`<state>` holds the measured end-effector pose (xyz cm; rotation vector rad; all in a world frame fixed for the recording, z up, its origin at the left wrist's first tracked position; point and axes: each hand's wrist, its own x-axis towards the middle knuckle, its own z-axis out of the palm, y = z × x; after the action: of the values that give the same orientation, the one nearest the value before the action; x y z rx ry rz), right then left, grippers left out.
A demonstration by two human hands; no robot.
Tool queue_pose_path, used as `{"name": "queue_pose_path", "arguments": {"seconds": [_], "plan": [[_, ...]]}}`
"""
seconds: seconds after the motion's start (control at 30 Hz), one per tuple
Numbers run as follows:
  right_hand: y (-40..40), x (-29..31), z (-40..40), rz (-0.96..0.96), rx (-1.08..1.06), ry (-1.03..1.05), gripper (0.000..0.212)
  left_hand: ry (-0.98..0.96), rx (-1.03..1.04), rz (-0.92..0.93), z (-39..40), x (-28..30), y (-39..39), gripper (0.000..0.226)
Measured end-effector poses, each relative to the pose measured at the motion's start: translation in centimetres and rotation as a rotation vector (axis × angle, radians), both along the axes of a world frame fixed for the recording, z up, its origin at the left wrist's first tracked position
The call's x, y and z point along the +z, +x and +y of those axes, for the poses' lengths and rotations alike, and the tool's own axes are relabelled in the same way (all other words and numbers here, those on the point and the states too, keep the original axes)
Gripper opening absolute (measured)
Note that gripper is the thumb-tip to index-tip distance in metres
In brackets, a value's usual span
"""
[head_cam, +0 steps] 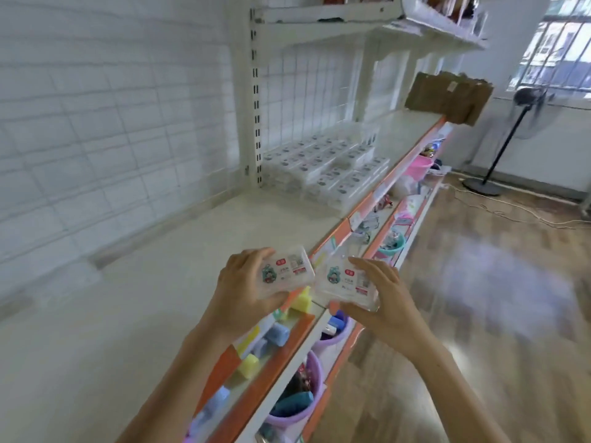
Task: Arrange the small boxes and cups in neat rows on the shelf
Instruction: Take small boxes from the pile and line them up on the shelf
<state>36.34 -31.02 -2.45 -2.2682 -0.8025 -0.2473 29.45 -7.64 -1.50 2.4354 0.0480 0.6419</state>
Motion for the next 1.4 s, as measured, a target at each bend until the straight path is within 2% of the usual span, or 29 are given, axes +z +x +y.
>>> {"name": "queue_pose_path", "arguments": {"seconds": [0.27, 0.47, 0.67, 0.83, 0.97, 1.07, 1.27, 1.4], "plan": [[4.1, -3.3, -12.6, 0.094, -0.132, -0.041, 0.072, -0.013, -0.144, 0.013, -11.6, -3.2, 7.5, 0.073], [8.7, -5.9, -19.9, 0.115, -0.133, -0.089, 0.075, -0.029, -0.105, 0.085, -18.3, -5.5, 12.3, 0.065], [12.9, -6.7, -23.4, 0.176, -0.122, -0.073, 0.079, -0.098, -0.083, 0.152, -21.3, -5.6, 16.6, 0.077], [18.3, -4.9, -23.7, 0.168, -0.019, -0.039, 0.072, -0.088, -0.070, 0.128, -22.0, -4.4, 21.8, 0.069], [25.3, -2.8, -22.8, 0.076, 0.029, -0.065, 0.071, -0.096, -0.055, 0.095, -21.5, -2.6, 27.3, 0.085], [31.2, -0.8, -21.7, -0.001, 0.060, -0.066, 0.070, -0.072, -0.011, 0.026, -20.3, -1.4, 31.9, 0.089], [42.3, 4.1, -18.1, -0.123, 0.199, -0.085, 0.071, -0.035, 0.161, -0.078, -17.0, 2.0, 39.7, 0.082], [48.8, 5.9, -14.6, -0.168, 0.282, -0.090, 0.070, 0.002, 0.221, -0.062, -15.3, 2.6, 43.1, 0.075]]}}
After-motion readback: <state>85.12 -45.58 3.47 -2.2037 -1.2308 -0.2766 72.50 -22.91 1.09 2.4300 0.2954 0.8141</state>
